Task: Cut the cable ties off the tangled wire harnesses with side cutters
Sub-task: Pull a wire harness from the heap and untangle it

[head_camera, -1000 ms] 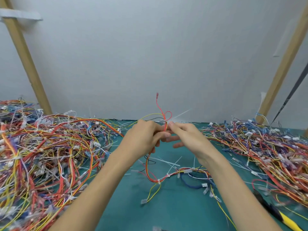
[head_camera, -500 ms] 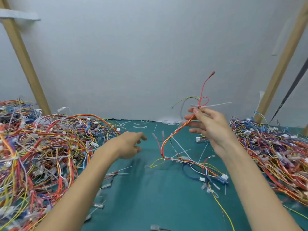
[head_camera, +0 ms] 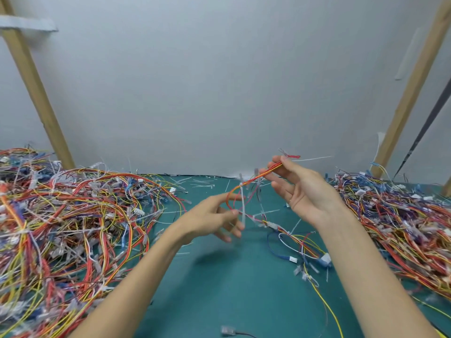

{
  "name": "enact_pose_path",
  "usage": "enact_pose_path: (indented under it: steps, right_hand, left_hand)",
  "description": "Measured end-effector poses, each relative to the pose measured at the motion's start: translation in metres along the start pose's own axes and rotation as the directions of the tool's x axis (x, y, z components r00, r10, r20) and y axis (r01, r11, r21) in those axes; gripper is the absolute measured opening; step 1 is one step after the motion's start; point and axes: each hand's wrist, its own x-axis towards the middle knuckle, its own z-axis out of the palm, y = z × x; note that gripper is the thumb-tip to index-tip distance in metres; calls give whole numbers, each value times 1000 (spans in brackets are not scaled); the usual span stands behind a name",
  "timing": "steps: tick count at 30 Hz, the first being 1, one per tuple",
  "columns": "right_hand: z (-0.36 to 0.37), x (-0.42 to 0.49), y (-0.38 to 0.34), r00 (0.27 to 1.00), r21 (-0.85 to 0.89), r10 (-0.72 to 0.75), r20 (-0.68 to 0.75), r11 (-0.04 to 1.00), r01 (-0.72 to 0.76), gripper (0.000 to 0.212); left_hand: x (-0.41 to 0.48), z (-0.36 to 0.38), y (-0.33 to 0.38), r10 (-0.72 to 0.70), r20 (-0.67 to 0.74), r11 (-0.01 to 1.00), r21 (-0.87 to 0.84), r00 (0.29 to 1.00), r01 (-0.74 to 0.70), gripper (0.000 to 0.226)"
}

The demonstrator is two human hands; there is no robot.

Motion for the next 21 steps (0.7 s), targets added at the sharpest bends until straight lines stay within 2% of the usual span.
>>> enact_pose_path:
  steps: [2, 5, 8, 11, 13, 14, 15, 17, 18, 19, 20, 21]
  right_hand:
    - [0, 1, -2, 999, 68, 35, -18, 997, -33, 14]
    - [-4, 1, -6, 998, 167, 60, -14, 984, -56, 13]
    - [-8, 2, -9, 996, 166, 89, 4, 982, -89, 18]
    - [-15, 4, -5, 990, -4, 144, -5, 990, -144, 22]
    - [-23, 4, 2, 978, -251, 206, -21, 946, -204, 24]
    - [-27, 4, 5, 967, -416, 251, -36, 876, -243, 24]
    - [-32, 3, 7, 953, -585, 298, -61, 763, -276, 27]
    - [-41, 3, 5, 930, -835, 342, -134, 466, -292, 30]
    - [-45, 4, 3, 936, -900, 310, -166, 340, -272, 26]
    - [-48, 6, 1, 956, -937, 229, -181, 256, -239, 22]
    - [-51, 10, -1, 980, -955, 110, -168, 227, -189, 18]
    - [-52, 12, -1, 992, -957, -21, -127, 265, -117, 16]
  left_hand:
    - [0, -6, 7, 51, -149, 995, -76, 988, -63, 18]
    - [-2, -15, 22, 172, -348, 959, -154, 922, -237, 14]
    - [-9, -25, 42, 369, -454, 907, -15, 811, -421, 24]
    - [-18, -29, 59, 506, -450, 850, 116, 736, -513, 44]
    - [-23, -30, 62, 541, -464, 828, 148, 702, -540, 44]
    - [-25, -30, 63, 551, -473, 822, 166, 687, -545, 40]
    - [-26, -29, 62, 563, -478, 815, 185, 674, -549, 32]
    - [-25, -25, 60, 587, -471, 804, 245, 659, -542, 16]
    - [-22, -23, 58, 608, -448, 794, 308, 656, -525, 11]
    - [-20, -19, 56, 635, -407, 771, 387, 657, -505, 8]
    - [-17, -15, 53, 659, -348, 739, 460, 667, -491, 7]
    - [-14, -9, 51, 668, -272, 709, 514, 692, -483, 6]
